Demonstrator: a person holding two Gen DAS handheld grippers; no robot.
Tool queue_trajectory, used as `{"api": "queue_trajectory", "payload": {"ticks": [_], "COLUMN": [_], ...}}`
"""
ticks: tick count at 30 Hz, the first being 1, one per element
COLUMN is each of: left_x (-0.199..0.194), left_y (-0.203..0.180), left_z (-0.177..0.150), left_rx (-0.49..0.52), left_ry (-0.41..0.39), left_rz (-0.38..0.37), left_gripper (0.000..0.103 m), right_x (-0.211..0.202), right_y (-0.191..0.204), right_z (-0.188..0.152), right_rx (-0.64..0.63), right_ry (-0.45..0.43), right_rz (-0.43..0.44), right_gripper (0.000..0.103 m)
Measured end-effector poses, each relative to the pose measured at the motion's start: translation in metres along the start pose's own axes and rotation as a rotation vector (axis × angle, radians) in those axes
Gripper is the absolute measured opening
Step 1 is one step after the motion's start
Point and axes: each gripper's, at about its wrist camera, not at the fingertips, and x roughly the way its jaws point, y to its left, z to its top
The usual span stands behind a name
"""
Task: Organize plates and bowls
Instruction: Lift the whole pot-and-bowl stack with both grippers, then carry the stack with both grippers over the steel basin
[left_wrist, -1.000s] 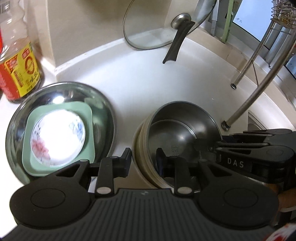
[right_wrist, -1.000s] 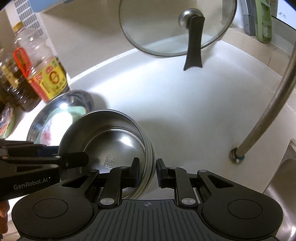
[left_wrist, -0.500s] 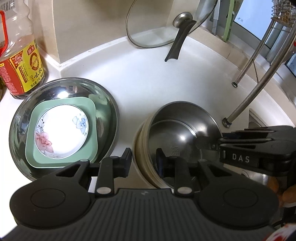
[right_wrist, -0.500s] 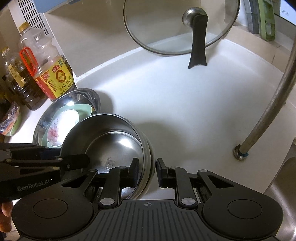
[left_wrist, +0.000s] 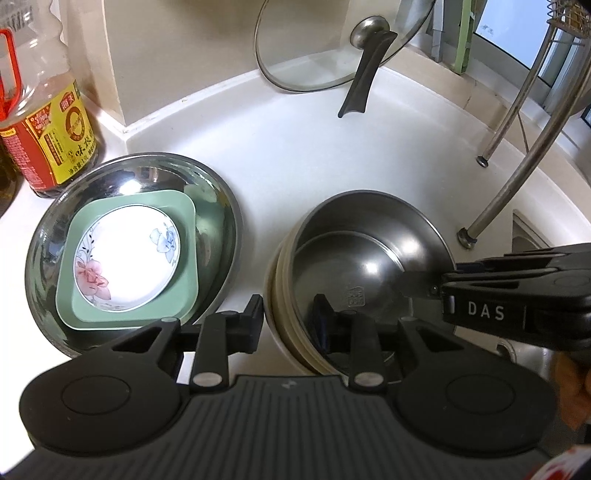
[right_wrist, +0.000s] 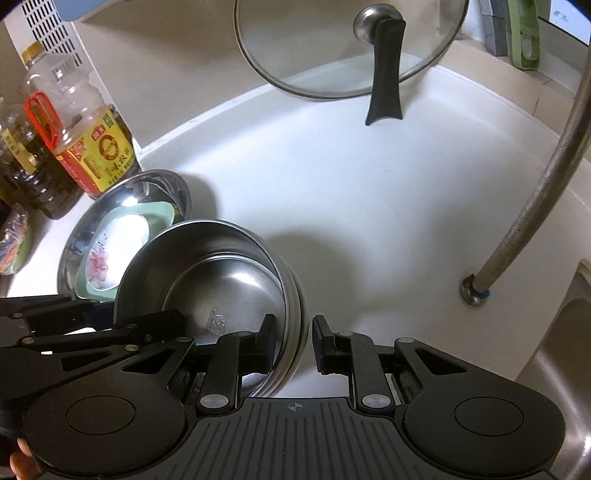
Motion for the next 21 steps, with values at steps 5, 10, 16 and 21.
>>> {"api": "queue_trajectory", "payload": {"ticks": [5, 10, 16, 21], "left_x": [-0.0004, -0.0006, -0.0009, -0.0005], "left_y": [-0.0033, -0.0058, -0.0076, -0.0045], "left_z": [-0.0015, -0.0019, -0.0031, -0.0037], "left_rx": [0.009, 0.026, 0.015, -0.025], "left_ry": [-0.012, -0.011, -0.01, -0.008], "left_rz": [0.022, 0.037, 0.047, 0.039], "left_gripper": [0.027, 0.027, 0.027, 0.027], "right_x": [0.0025, 0.0035, 0.005, 0.0028], "right_y": [0.0071, 0.0059, -0.0009, 0.0033], "right_z": [-0.0018, -0.0001, 0.0049, 0.0011], "right_rx": [0.026, 0.055, 0.09, 0.071], "right_ry": [0.017, 0.027, 0.056, 0.034], "right_rz": [-0.037, -0.039, -0.033, -0.04], "right_gripper": [0.02, 0.02, 0.02, 0.019]}}
